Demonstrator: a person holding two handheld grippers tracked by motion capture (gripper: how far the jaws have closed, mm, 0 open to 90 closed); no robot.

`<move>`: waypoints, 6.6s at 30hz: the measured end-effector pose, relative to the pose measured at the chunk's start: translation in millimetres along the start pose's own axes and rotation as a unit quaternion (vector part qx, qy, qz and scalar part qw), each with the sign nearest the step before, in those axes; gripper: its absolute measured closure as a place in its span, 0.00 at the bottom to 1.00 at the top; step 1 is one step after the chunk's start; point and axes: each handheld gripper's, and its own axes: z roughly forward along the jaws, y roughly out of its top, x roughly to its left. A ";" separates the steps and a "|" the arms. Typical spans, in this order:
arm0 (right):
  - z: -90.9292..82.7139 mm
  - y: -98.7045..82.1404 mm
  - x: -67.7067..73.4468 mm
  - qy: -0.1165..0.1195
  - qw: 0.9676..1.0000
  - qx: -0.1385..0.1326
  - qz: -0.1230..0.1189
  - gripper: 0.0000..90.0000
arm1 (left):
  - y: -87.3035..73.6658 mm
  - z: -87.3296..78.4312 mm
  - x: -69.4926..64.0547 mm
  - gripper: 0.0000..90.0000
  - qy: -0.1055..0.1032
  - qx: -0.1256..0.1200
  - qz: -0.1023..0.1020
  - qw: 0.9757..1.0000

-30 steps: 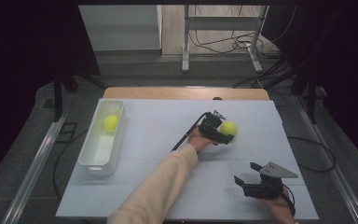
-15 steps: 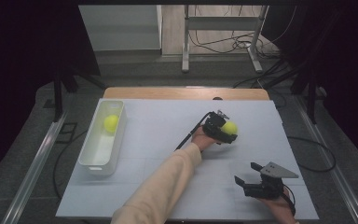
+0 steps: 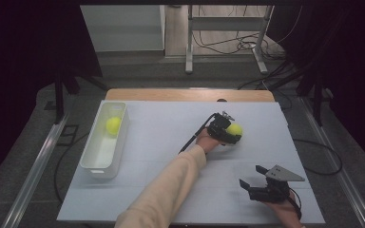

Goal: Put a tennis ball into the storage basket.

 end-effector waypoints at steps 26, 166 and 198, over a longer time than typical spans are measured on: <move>-0.1 -0.4 -0.2 -0.001 1.000 0.000 0.000 0.16 | -0.1 -11.7 -0.1 0.30 -0.006 -0.008 -0.001 1.000; 3.2 -1.4 2.1 -0.022 1.000 0.010 -0.005 0.16 | -63.0 -205.9 2.0 0.29 0.029 -0.111 -0.002 0.993; 1.8 -1.3 1.3 -0.028 1.000 0.008 -0.004 0.16 | -86.5 -243.1 7.2 0.29 0.050 -0.119 -0.013 0.991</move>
